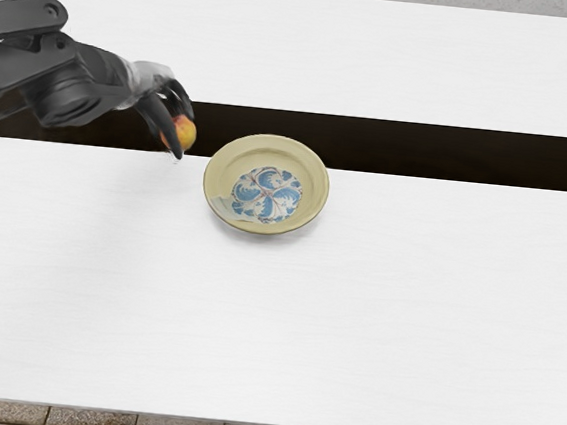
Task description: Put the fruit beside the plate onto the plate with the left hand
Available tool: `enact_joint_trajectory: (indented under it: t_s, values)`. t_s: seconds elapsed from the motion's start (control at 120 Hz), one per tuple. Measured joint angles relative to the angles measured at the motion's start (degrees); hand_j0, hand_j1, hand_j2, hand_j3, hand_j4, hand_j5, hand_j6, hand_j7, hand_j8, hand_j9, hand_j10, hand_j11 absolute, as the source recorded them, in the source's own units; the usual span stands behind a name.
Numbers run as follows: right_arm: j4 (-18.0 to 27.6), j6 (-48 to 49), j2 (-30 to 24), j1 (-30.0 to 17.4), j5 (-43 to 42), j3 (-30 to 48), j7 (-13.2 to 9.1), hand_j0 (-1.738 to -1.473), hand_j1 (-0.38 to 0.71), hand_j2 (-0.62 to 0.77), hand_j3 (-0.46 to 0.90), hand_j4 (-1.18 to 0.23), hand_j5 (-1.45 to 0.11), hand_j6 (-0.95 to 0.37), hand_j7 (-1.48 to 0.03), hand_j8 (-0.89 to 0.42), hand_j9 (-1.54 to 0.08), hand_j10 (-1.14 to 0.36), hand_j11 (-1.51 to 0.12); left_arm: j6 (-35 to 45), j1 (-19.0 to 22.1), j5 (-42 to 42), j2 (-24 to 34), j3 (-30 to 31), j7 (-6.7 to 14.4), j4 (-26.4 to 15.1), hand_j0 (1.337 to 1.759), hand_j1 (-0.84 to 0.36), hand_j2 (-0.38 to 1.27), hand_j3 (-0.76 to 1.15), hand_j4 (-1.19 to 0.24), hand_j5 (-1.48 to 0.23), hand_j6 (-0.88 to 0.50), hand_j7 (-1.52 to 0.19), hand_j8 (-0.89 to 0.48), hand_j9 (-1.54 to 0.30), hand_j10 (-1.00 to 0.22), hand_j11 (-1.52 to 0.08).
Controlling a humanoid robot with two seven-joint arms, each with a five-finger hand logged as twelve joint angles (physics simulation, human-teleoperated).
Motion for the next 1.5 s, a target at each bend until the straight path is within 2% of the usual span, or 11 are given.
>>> enact_joint_trajectory:
  t_s: [0.117, 0.217, 0.3, 0.392, 0.492, 0.575, 0.767, 1.008, 1.133, 1.358, 1.5]
  values:
    - [-0.02, 0.0, 0.0, 0.0, 0.0, 0.01, 0.0, -1.658, -0.31, -0.01, 0.0, -0.04, -0.05, -0.04, -0.05, -0.04, -0.05, -0.04, -0.05, -2.4, -2.17, -4.53, -0.1, -0.49, 0.01, 0.02, 1.654, -0.39, 0.7, 0.01, -0.8, -1.21, -0.37, -1.16, -0.43, -1.15, -0.86, -1.16]
    - [-0.03, 0.0, 0.0, 0.0, 0.0, 0.0, 0.0, -1.658, -0.31, -0.01, 0.0, -0.04, -0.05, -0.04, -0.05, -0.04, -0.05, -0.04, -0.05, -4.49, -4.75, -10.19, -0.56, -0.63, 0.06, 0.06, 1.654, -0.43, 0.85, 0.0, -0.81, -1.22, -0.38, -1.18, -0.43, -1.15, -0.87, -1.15]
    - [-0.03, -0.01, 0.0, 0.0, 0.0, 0.0, 0.0, -1.658, -0.31, -0.01, 0.0, -0.04, -0.05, -0.04, -0.05, -0.04, -0.05, -0.04, -0.05, -5.34, -4.79, -14.41, -1.38, -0.78, 0.06, 0.15, 1.653, -0.44, 0.82, 0.0, -0.81, -1.23, -0.35, -1.19, -0.43, -1.15, -0.87, -1.15]
    - [-0.01, 0.01, 0.0, 0.04, 0.0, 0.02, 0.0, -1.658, -0.31, -0.01, 0.0, -0.04, -0.05, -0.04, -0.05, -0.04, -0.05, -0.04, -0.05, -5.66, -4.21, -17.54, -2.92, -0.91, 0.08, 0.27, 1.652, -0.49, 0.95, 0.0, -0.82, -1.24, -0.35, -1.2, -0.41, -1.15, -0.87, -1.15]
    - [0.02, 0.0, 0.0, 0.18, 0.0, 0.01, 0.0, -1.658, -0.31, -0.01, 0.0, -0.04, -0.05, -0.04, -0.05, -0.04, -0.05, -0.04, -0.05, -5.54, -3.5, -19.6, -5.63, -0.96, 0.08, 0.69, 1.652, -0.51, 1.0, 0.0, -0.82, -1.24, -0.35, -1.2, -0.4, -1.15, -0.87, -1.15]
    - [0.04, 0.0, 0.0, 0.23, 0.0, 0.01, 0.0, -1.658, -0.31, -0.01, 0.0, -0.04, -0.05, -0.04, -0.05, -0.04, -0.05, -0.04, -0.05, -5.31, -2.93, -20.23, -6.67, -0.97, 0.07, 1.5, 1.651, -0.58, 1.02, 0.0, -0.83, -1.23, -0.47, -1.2, -0.34, -1.16, -0.87, -1.16]
    - [0.04, 0.0, 0.0, 0.33, 0.0, 0.01, 0.0, -1.658, -0.31, -0.01, 0.0, -0.04, -0.05, -0.04, -0.05, -0.04, -0.05, -0.04, -0.05, -3.95, -2.92, -19.41, -6.87, -0.87, 0.05, 2.14, 1.655, -0.23, 0.45, 0.0, -0.5, -0.71, -0.36, -0.7, -0.3, -0.68, -0.52, -0.68]
    - [0.05, 0.0, 0.0, 0.35, 0.0, 0.02, 0.0, -1.658, -0.31, -0.01, 0.0, -0.04, -0.05, -0.04, -0.05, -0.04, -0.05, -0.04, -0.05, -4.66, -2.49, -19.97, -6.19, -1.15, 0.05, 1.95, 1.657, -0.04, 0.17, 0.0, -0.33, -0.44, -0.28, -0.44, -0.27, -0.43, -0.33, -0.43]
    - [0.04, 0.02, 0.0, 0.38, 0.0, 0.0, 0.02, -1.658, -0.31, -0.01, 0.0, -0.04, -0.05, -0.04, -0.05, -0.04, -0.05, -0.04, -0.05, -6.96, 0.86, -22.21, -3.31, -6.52, 0.05, 2.22, 1.658, 0.0, 0.12, 0.0, -0.29, -0.39, -0.27, -0.39, -0.26, -0.38, -0.29, -0.38]
    - [0.06, 0.03, 0.0, 0.67, 0.0, 0.02, 0.05, -1.658, -0.31, -0.01, 0.0, -0.04, -0.05, -0.04, -0.05, -0.04, -0.05, -0.04, -0.05, -21.59, 15.91, -26.88, 9.29, -26.77, 0.05, 3.25, 1.658, 0.04, 0.07, 0.0, -0.26, -0.34, -0.25, -0.34, -0.25, -0.34, -0.26, -0.34]
    - [0.06, 0.02, 0.0, 0.69, 0.0, 0.05, 0.08, -1.658, -0.31, -0.01, 0.0, -0.04, -0.05, -0.04, -0.05, -0.04, -0.05, -0.04, -0.05, -29.83, 20.04, -30.16, 16.5, -33.77, 0.05, 3.15, 1.658, 0.05, 0.06, 0.0, -0.25, -0.33, -0.25, -0.33, -0.25, -0.33, -0.25, -0.33]
